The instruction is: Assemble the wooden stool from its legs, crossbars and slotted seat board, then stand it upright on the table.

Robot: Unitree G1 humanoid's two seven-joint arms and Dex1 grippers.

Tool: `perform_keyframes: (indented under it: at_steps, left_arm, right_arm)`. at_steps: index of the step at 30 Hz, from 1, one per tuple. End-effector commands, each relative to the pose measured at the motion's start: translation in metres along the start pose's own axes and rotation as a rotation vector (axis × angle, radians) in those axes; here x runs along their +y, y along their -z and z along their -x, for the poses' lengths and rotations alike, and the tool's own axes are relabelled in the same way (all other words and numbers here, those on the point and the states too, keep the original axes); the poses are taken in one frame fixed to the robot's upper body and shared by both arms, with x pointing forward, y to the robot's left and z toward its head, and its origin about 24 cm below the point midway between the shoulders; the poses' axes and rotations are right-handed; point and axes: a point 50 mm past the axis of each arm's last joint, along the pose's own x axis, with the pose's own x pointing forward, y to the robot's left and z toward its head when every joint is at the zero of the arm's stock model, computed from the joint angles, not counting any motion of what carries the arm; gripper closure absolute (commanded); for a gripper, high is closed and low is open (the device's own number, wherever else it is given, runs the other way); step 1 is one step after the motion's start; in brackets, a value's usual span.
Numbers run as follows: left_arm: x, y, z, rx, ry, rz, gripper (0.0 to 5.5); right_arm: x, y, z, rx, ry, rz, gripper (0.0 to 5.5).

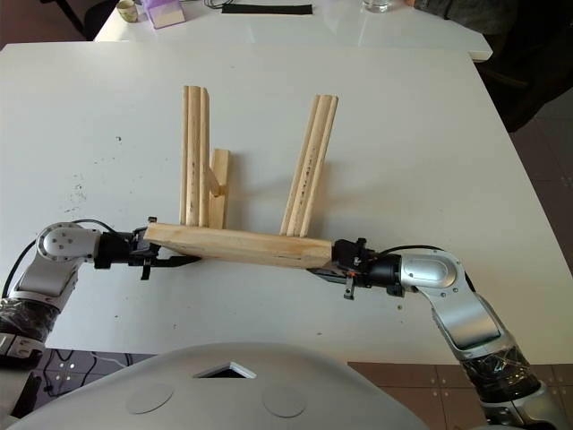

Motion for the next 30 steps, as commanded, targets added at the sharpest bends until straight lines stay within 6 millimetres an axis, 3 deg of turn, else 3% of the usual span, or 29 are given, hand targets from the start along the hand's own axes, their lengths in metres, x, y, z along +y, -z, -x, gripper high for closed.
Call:
perform_keyframes:
  at_steps: [1,4,8,11,15,20,23,25,26,28,30]
  left_arm:
    - [0.002,-0.022,0.019,-0.031,0.034,0.04,4.07]
    - [-0.002,-0.045,0.032,-0.047,0.079,0.082,4.08]
    - [-0.021,-0.087,0.051,-0.09,0.164,0.132,4.08]
    - [-0.018,-0.122,0.06,-0.139,0.146,0.189,4.08]
    - [-0.008,-0.161,0.073,-0.173,0.151,0.211,4.08]
    - [-0.002,-0.225,0.096,-0.28,0.347,0.329,4.08]
    - [0.01,-0.24,0.108,-0.277,0.428,0.516,4.08]
    - [0.035,-0.248,0.107,-0.261,0.458,0.663,4.08]
    - [0.048,-0.249,0.101,-0.256,0.458,0.737,4.08]
    - [0.065,-0.241,0.088,-0.244,0.439,0.851,4.08]
    - [0.069,-0.225,0.083,-0.229,0.427,0.969,4.08]
  right_arm:
    - [-0.002,-0.02,0.01,-0.094,0.033,-0.059,4.15]
    - [0.0,-0.04,0.027,-0.147,0.057,-0.127,4.15]
    - [0.007,-0.076,0.057,-0.264,0.026,-0.278,4.15]
    - [0.004,-0.107,0.076,-0.362,-0.027,-0.3,4.15]
    - [0.006,-0.142,0.103,-0.482,-0.33,-0.489,4.15]
    - [-0.011,-0.174,0.141,-0.367,-0.598,-0.571,4.15]
    - [-0.019,-0.192,0.165,-0.283,-0.668,-0.678,4.15]
    - [-0.026,-0.197,0.172,-0.26,-0.648,-0.747,4.15]
    - [-0.033,-0.188,0.178,-0.342,-0.593,-0.75,4.15]
    - [-0.057,-0.181,0.161,-0.422,-0.584,-0.758,4.15]
    - [-0.077,-0.18,0.144,-0.417,-0.566,-0.814,4.15]
